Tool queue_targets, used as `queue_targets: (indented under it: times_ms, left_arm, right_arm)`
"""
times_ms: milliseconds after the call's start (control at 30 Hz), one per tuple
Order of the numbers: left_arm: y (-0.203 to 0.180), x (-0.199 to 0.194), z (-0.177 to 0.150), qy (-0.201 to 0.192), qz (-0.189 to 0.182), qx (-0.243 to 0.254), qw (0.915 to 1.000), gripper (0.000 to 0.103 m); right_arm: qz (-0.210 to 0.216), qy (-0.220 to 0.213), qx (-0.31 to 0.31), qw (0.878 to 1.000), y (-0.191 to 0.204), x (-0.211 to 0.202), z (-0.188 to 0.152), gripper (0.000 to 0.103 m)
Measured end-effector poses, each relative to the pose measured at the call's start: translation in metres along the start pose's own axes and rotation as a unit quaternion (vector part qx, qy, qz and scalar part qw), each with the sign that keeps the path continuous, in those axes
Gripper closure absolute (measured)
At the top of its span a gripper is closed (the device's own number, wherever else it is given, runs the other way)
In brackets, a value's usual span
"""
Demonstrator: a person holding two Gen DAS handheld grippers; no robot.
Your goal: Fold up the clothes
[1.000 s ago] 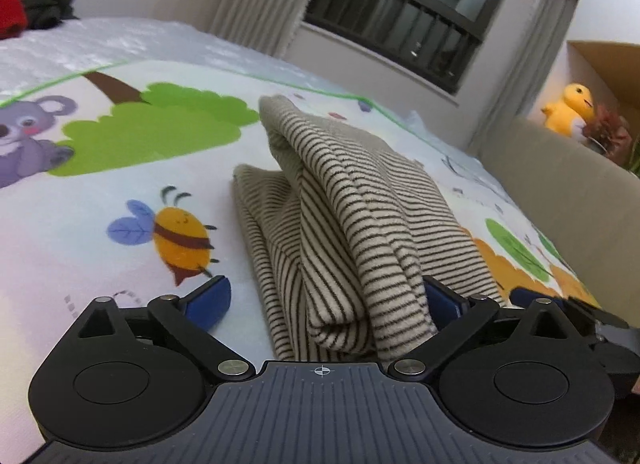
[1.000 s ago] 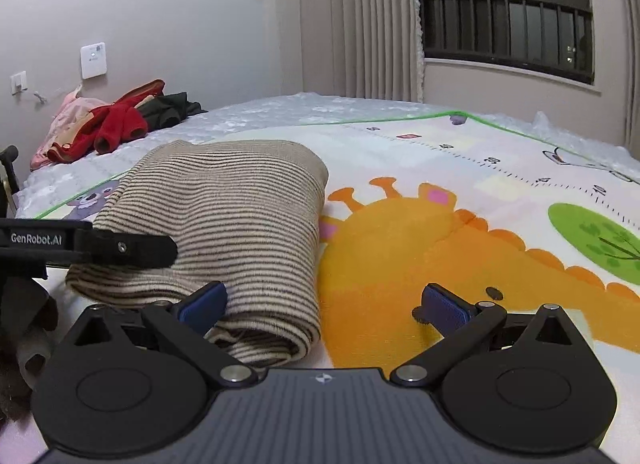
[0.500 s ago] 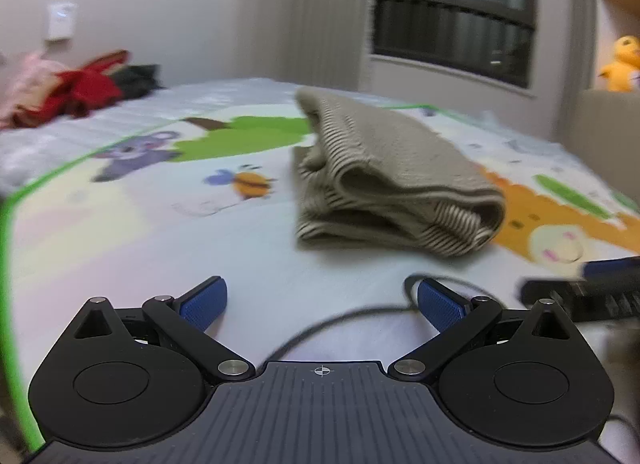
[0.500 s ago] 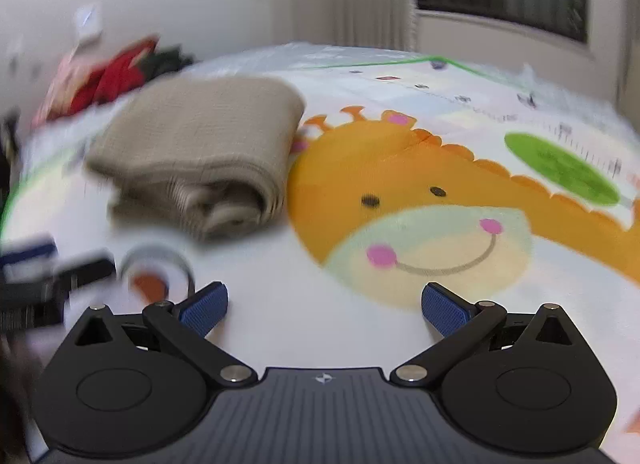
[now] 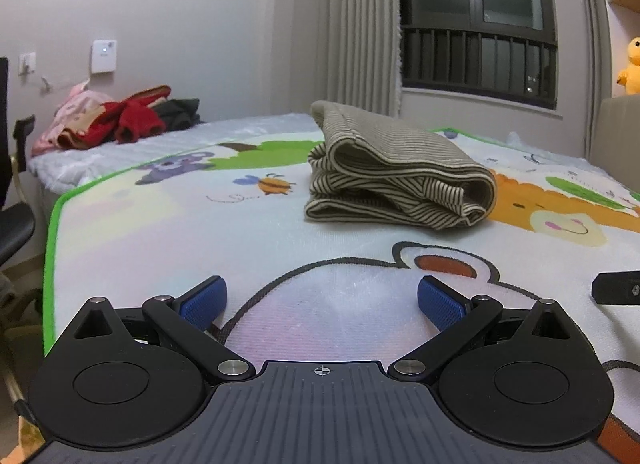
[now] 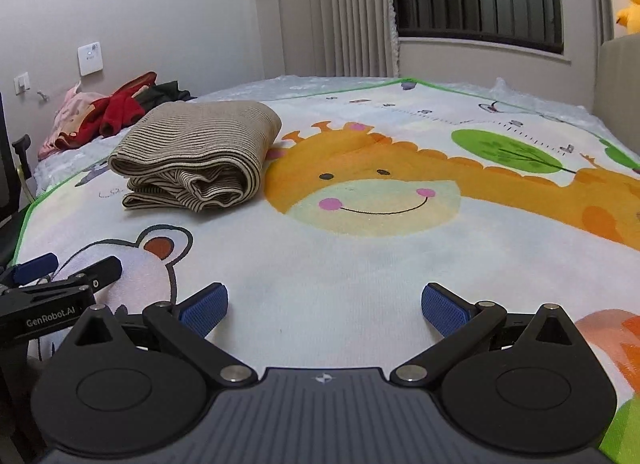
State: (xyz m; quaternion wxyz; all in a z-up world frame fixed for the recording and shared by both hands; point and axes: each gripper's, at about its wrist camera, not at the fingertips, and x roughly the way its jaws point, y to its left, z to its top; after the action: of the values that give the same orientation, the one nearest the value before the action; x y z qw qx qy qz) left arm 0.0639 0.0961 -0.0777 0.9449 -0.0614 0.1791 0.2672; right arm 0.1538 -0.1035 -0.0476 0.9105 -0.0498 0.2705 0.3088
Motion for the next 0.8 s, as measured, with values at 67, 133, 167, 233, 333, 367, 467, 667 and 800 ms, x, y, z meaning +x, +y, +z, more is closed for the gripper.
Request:
queue_targets:
  times_ms: [67,133,167,233,333,367,467,667,800]
  left_arm:
    - [0.0004,0.0008,-0.0004,-0.001,0.000,0.001,1.0000,0.000]
    - [0.0001,-0.0001,-0.0014,-0.002,0.000,0.001,1.0000,0.000]
    - [0.0001,0.0000,-0.0018,-0.002,0.000,0.002,1.0000,0.000]
    - [0.0006,0.0002,-0.0020,-0.002,-0.002,0.001,1.0000,0.000]
    - [0.0015,-0.0012,-0.0027,-0.002,-0.004,0.000,1.0000,0.000]
    - [0.0015,-0.0015,-0.0029,-0.002,-0.004,0.000,1.0000,0.000]
    - [0.0014,-0.0023,-0.0034,-0.002,-0.005,0.000,1.0000,0.000]
    - [0.0018,-0.0034,-0.0040,-0.002,-0.006,0.000,1.0000,0.000]
    - [0.0028,-0.0029,-0.0040,-0.002,-0.008,-0.001,1.0000,0.000]
  right_arm:
    - [-0.003,-0.002,-0.003,1.000,0.0012,-0.0004,-0.0006,0.000]
    - [-0.004,-0.003,-0.005,1.000,0.0019,-0.0009,-0.0011,0.000]
    - [-0.005,-0.004,-0.005,1.000,0.0020,-0.0010,-0.0014,0.000]
    - [-0.005,-0.004,-0.004,1.000,0.0021,-0.0010,-0.0021,0.000]
    - [-0.006,-0.006,-0.004,1.000,0.0021,-0.0014,-0.0031,0.000]
    - [-0.007,-0.006,-0.004,1.000,0.0021,-0.0017,-0.0035,0.000]
    - [-0.008,-0.009,-0.005,1.000,0.0020,-0.0027,-0.0043,0.000]
    - [-0.013,-0.010,-0.008,1.000,0.0032,-0.0031,-0.0043,0.000]
    - [-0.017,-0.011,-0.009,1.000,0.0043,-0.0039,-0.0045,0.000]
